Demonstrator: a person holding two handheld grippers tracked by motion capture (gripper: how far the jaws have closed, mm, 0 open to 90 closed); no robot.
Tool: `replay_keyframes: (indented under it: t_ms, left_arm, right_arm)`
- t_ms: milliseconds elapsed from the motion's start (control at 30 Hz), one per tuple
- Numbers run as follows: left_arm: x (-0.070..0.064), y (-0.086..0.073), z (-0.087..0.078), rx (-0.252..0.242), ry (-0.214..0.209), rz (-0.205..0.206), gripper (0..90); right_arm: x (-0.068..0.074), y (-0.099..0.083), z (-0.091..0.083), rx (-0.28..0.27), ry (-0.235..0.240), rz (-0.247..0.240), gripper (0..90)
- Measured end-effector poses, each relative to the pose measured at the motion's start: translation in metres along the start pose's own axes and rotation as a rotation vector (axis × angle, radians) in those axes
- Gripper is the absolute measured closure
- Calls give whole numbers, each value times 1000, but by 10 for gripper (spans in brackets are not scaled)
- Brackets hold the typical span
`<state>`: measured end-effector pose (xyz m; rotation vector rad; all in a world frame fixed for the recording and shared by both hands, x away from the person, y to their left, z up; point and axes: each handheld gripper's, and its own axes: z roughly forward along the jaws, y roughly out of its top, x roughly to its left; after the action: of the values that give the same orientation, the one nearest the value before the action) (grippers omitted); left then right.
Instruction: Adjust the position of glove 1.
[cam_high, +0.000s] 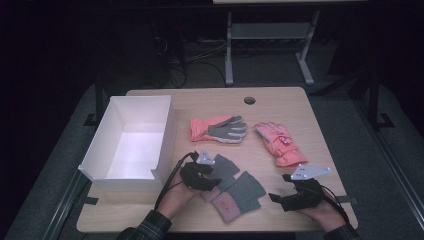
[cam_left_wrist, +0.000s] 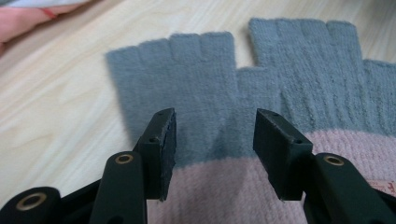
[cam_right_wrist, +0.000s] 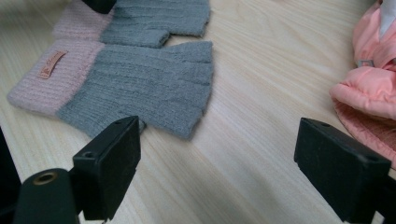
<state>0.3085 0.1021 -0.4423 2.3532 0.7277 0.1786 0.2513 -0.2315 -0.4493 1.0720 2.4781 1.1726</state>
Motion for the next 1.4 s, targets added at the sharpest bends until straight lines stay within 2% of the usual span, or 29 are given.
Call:
replay_keyframes:
  t_ms: [100,167,300,467,600,667,700,733,900,1000,1033,1100,1167,1233,1400]
  left_arm:
    - [0,-1,9,30,9,18,507]
    - [1,-2,12,39,7,10,533]
    - [2,-3,12,45,2,0,672]
    - [6,-2,11,53,-25,-12,839]
    - [9,-1,8,53,-55,-42,848]
    - [11,0,5,41,-64,-54,850]
    - [11,1,3,23,-72,-74,851]
    - [12,2,0,21,-77,-67,852]
    - [9,8,-15,-35,-108,-84,851]
    - [2,13,-23,-48,-132,-75,851]
    - [-1,15,-23,-59,-135,-88,851]
    - [-8,18,-23,-57,-150,-72,851]
    - [-15,20,-21,-50,-158,-73,851]
    - [-22,23,-18,-33,-172,-44,851]
    - [-37,29,-10,-14,-196,-14,851]
  right_arm:
    - [-1,-1,0,-4,-3,6,143]
    - [-1,-1,-1,-4,-4,7,144]
    - [-1,-1,-2,-7,-6,-1,144]
    - [0,0,0,-1,-4,-4,144]
    - [-1,0,-2,-6,-3,-1,144]
    - [-1,0,-2,-8,-3,3,144]
    - [-1,0,-2,-9,-3,4,144]
    - [-2,0,-2,-7,-4,-4,144]
    - [-2,0,-2,-8,-4,-3,144]
    - [-2,0,-2,-8,-4,6,144]
    - [-3,-1,-2,-8,-6,10,144]
    - [-4,-1,-3,-7,-11,12,144]
    - [-5,-1,-3,-9,-15,13,144]
    - [-6,-1,-4,-13,-21,12,144]
    - [-8,-2,-4,-16,-30,16,144]
